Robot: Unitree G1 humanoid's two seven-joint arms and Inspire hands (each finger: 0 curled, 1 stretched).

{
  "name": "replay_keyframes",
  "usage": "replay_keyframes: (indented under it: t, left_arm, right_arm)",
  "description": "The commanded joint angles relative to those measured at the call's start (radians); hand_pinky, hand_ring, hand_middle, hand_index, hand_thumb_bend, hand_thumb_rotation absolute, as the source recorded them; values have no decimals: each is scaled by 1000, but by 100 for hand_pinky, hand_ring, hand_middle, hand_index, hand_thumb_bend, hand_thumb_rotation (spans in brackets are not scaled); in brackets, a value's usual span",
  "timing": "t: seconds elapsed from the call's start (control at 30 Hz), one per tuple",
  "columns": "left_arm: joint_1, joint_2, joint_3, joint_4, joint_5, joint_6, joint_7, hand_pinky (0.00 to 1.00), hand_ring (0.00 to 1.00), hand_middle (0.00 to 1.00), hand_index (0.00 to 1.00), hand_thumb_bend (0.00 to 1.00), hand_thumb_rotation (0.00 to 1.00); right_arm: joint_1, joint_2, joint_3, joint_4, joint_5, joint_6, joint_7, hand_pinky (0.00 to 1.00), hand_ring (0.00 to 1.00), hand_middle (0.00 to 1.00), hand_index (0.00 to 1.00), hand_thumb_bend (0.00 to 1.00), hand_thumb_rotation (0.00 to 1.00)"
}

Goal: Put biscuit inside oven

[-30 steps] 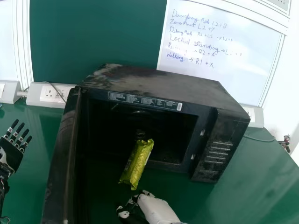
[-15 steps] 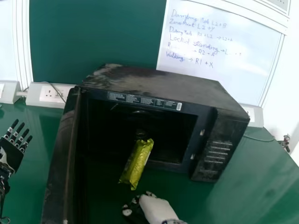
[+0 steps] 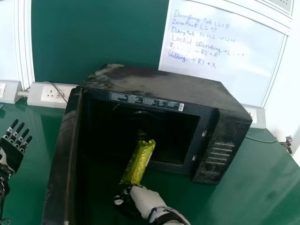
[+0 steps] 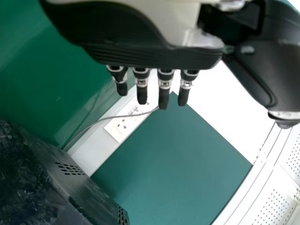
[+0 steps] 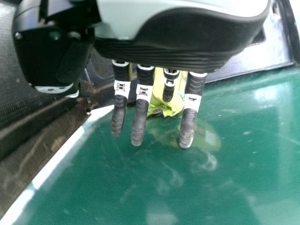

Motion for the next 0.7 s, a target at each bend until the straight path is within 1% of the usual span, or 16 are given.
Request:
replay_keyframes:
  t: [0.0,0.07,0.2,0.33,0.5,0.67]
  left_arm:
    - [-1,-8,-10,-10,2,-6,1,100,100,100,99,57,20]
    - [0,-10,-11,-15,1,-5,4,100,100,99,98,58,20]
    - [1,-12,-9,-16,-2,-4,6,100,100,99,98,57,20]
    - [4,-11,-3,-12,-8,-3,2,100,100,98,97,57,20]
    - [8,-8,3,-16,-21,2,6,100,100,98,96,60,19]
    - [7,-4,3,-12,-14,-1,1,100,100,98,97,57,20]
  right_arm:
    - [-33,92,24,15,33,14,-16,46,57,61,53,49,9]
    - [-49,89,24,29,50,22,-17,46,56,61,50,49,12]
    - [-78,75,25,56,83,28,-37,48,58,61,49,50,12]
    - [-110,52,17,77,98,23,-54,46,57,59,49,50,12]
    - [-136,35,5,81,76,32,-56,44,62,66,49,50,11]
    - [-138,41,0,73,36,40,-84,45,63,67,49,50,11]
